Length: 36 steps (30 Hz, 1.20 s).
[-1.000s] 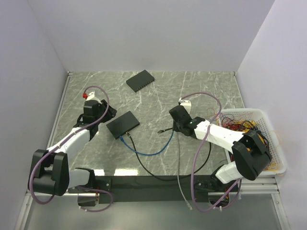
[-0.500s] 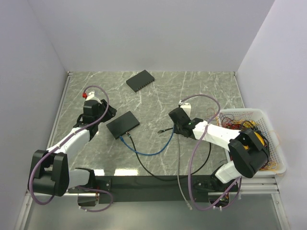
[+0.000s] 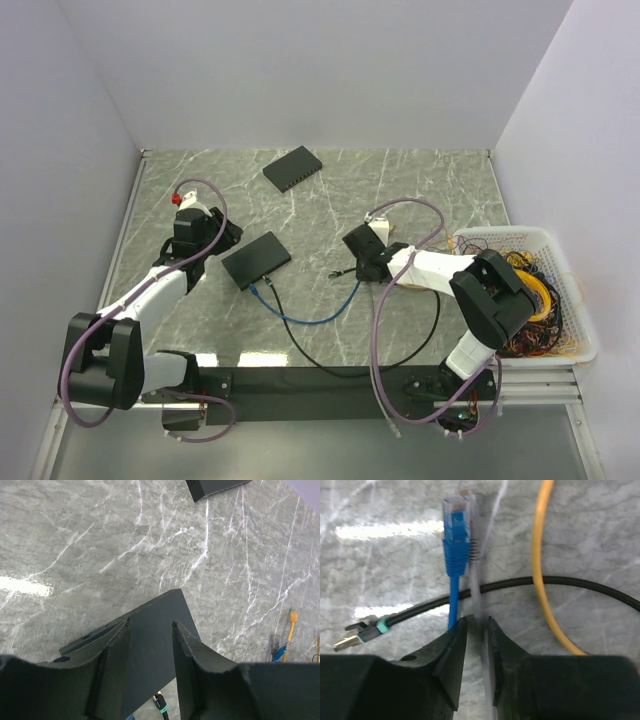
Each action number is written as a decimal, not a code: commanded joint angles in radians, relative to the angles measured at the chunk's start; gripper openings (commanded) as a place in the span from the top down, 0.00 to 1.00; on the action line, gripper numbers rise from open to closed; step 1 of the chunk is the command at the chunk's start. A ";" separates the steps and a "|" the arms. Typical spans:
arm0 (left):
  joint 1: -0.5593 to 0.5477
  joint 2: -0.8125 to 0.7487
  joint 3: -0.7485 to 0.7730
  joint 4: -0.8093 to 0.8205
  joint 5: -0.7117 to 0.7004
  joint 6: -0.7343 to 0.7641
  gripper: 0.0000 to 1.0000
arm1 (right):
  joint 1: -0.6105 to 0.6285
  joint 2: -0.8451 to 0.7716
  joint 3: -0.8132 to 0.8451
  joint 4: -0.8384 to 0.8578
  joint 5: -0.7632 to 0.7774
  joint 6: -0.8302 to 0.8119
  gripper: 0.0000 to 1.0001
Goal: Insert the plug into the switch port
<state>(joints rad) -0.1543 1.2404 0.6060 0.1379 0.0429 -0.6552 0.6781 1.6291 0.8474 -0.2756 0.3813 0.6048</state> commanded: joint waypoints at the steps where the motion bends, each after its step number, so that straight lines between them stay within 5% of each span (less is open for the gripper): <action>1: -0.001 -0.013 -0.003 0.020 -0.015 0.011 0.56 | 0.003 0.029 0.025 0.019 0.008 0.026 0.76; 7: 0.001 -0.013 0.001 0.026 -0.002 -0.009 0.56 | -0.012 0.005 0.012 0.012 0.021 0.044 0.97; 16: -0.013 -0.087 0.054 0.003 0.014 -0.053 0.54 | 0.032 -0.267 0.068 -0.037 0.064 -0.129 1.00; 21: -0.048 -0.166 0.028 0.081 0.060 -0.044 0.55 | 0.139 -0.432 0.045 0.074 -0.108 -0.266 1.00; 26: -0.050 -0.352 -0.077 0.239 0.205 -0.064 0.48 | 0.207 -0.560 -0.033 0.203 -0.435 -0.326 1.00; 36: -0.051 -0.535 -0.183 0.473 0.477 -0.125 0.43 | 0.345 -0.572 0.007 0.245 -0.619 -0.363 1.00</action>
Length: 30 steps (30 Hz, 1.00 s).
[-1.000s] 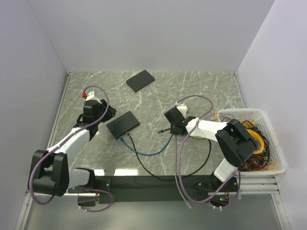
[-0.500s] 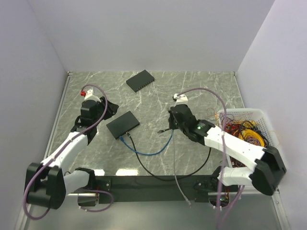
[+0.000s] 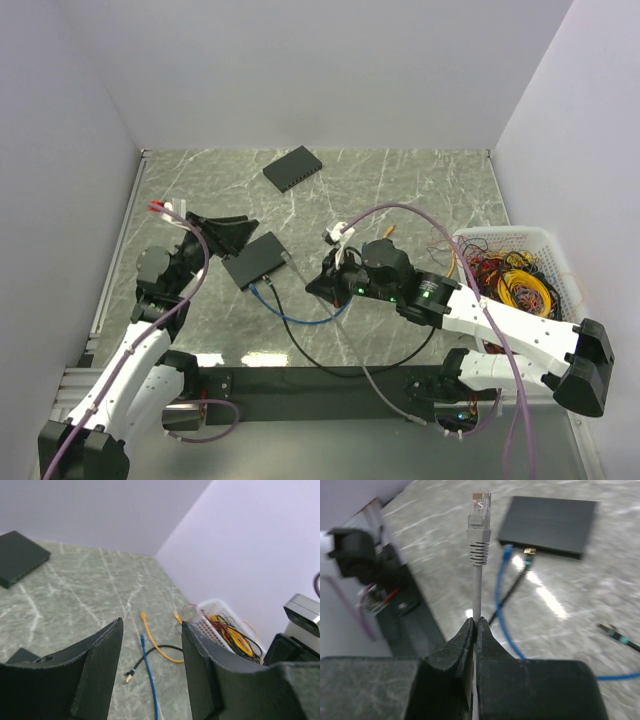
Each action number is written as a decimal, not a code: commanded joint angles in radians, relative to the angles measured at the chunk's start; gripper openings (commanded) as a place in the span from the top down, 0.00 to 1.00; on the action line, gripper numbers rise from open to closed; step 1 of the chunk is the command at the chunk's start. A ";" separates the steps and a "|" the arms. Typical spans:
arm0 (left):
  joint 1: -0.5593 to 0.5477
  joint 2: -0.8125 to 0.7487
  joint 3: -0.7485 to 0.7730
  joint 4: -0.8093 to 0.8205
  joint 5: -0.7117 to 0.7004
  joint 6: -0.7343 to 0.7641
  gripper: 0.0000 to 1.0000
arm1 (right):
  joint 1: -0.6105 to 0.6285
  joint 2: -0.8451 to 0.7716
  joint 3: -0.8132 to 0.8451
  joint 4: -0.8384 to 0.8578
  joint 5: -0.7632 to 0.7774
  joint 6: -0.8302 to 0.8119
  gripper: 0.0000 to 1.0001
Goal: Insert the plug into the switch port
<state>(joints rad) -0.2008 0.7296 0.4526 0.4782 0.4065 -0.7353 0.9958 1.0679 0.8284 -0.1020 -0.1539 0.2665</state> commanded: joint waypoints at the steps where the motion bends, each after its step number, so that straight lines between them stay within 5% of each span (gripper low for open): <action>1: -0.006 -0.033 -0.040 0.138 0.121 -0.055 0.43 | 0.030 -0.006 0.025 0.082 -0.101 -0.020 1.00; 12: -0.058 -0.110 -0.052 0.100 0.147 -0.084 0.44 | 0.043 0.030 0.020 0.172 -0.165 0.002 1.00; 17: -0.058 -0.191 -0.055 0.089 0.130 -0.113 0.43 | -0.012 0.004 0.003 0.297 -0.491 0.074 1.00; 20: -0.058 -0.228 -0.048 0.073 0.112 -0.110 0.43 | -0.081 0.021 -0.014 0.425 -0.669 0.170 1.00; 24: -0.058 -0.257 -0.035 0.056 0.095 -0.102 0.43 | -0.175 0.072 -0.078 0.834 -0.974 0.486 1.00; 30: -0.058 -0.286 -0.023 0.065 0.077 -0.118 0.43 | -0.187 0.136 -0.097 1.160 -1.082 0.728 1.00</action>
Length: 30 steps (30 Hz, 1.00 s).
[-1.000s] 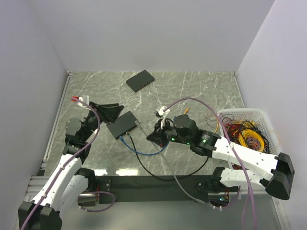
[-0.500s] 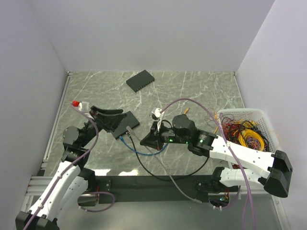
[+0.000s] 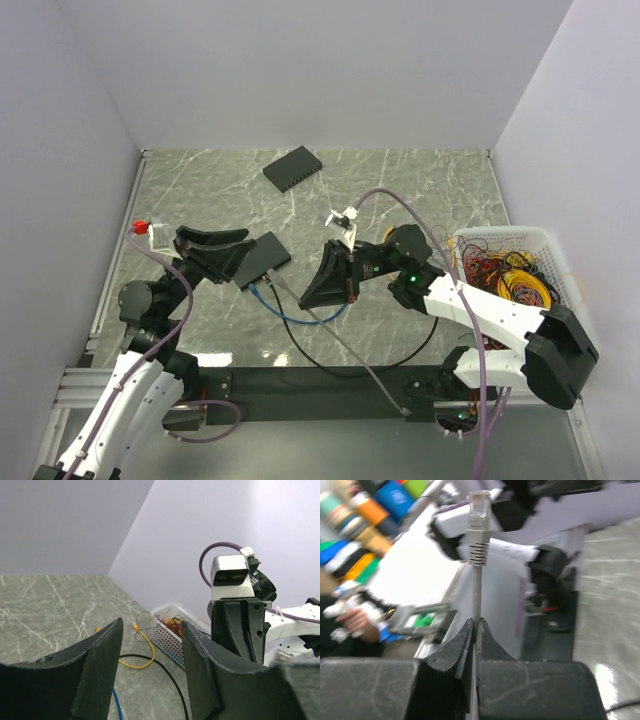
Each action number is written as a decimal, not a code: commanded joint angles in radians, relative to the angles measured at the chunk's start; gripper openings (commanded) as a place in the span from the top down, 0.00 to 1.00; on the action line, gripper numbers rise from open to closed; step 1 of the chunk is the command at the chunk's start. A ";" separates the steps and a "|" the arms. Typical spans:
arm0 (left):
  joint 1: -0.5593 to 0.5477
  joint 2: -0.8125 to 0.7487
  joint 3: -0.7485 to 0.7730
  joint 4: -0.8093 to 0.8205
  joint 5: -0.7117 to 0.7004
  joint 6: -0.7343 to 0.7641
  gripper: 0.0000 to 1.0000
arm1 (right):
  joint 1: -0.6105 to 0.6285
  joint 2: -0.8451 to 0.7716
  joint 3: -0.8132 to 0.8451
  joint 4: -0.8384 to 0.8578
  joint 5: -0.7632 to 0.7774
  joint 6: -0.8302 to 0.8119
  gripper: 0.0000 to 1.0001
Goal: Insert the plug into the switch port
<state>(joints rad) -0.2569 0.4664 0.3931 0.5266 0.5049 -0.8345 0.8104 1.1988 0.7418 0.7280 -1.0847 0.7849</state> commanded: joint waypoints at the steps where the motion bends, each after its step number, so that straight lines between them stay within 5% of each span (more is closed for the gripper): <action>1: -0.002 -0.031 0.036 0.021 -0.020 -0.020 0.43 | -0.002 0.010 -0.016 0.367 -0.171 0.240 1.00; 5: -0.002 -0.041 0.029 0.056 0.023 -0.034 0.44 | 0.007 0.016 -0.021 0.448 -0.199 0.307 1.00; 10: -0.002 -0.083 -0.016 0.145 0.079 -0.032 0.38 | 0.045 0.001 0.005 0.337 -0.234 0.234 1.00; 13: -0.002 -0.098 -0.028 0.182 0.124 -0.031 0.35 | 0.079 -0.028 0.062 0.028 -0.254 0.015 1.00; 14: -0.002 -0.098 -0.028 0.182 0.139 -0.022 0.34 | 0.090 -0.041 0.089 -0.266 -0.235 -0.207 1.00; 17: -0.004 -0.107 -0.033 0.174 0.155 -0.014 0.33 | 0.124 -0.068 0.186 -0.615 -0.182 -0.481 1.00; 25: -0.007 -0.112 -0.068 0.260 0.196 -0.052 0.33 | 0.145 -0.105 0.197 -0.720 -0.146 -0.568 1.00; 30: -0.015 -0.143 -0.099 0.331 0.218 -0.057 0.35 | 0.190 -0.114 0.263 -0.933 -0.035 -0.690 1.00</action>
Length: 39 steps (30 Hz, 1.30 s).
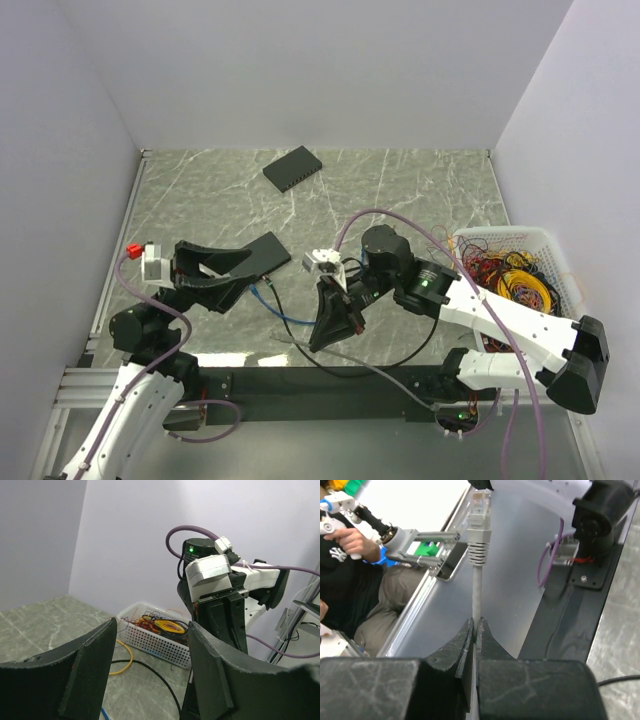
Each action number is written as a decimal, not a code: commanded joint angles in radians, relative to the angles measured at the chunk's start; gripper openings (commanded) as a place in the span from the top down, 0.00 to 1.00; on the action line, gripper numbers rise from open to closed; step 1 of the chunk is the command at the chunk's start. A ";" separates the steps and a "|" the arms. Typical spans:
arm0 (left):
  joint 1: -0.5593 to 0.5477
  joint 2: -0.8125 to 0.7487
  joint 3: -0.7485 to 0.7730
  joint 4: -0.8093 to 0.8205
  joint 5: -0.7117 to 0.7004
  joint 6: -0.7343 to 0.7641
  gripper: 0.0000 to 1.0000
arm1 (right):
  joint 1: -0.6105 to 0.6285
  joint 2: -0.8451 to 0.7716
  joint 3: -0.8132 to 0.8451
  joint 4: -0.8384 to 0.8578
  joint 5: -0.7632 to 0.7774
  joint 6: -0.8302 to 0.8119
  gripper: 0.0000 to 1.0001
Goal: Insert the plug into the switch port
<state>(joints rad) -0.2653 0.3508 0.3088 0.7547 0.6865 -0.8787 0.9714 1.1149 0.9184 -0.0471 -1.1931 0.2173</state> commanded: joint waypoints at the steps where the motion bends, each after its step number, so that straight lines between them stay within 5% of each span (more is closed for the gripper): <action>1: -0.009 -0.032 -0.017 0.104 0.035 -0.011 0.35 | 0.033 -0.035 0.092 -0.172 0.104 -0.128 1.00; 10: -0.040 -0.001 -0.043 0.155 0.038 -0.025 0.34 | 0.036 -0.061 0.056 -0.137 0.124 -0.156 1.00; 21: -0.057 0.155 -0.142 0.409 0.035 -0.095 0.33 | -0.026 -0.085 0.008 -0.016 0.001 -0.147 1.00; 39: -0.057 0.065 -0.163 0.253 -0.050 0.001 0.32 | -0.097 -0.053 -0.018 0.167 -0.106 0.005 1.00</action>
<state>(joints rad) -0.3187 0.4343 0.1501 1.0195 0.6693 -0.9119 0.8806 1.0603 0.9039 0.0525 -1.2789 0.1982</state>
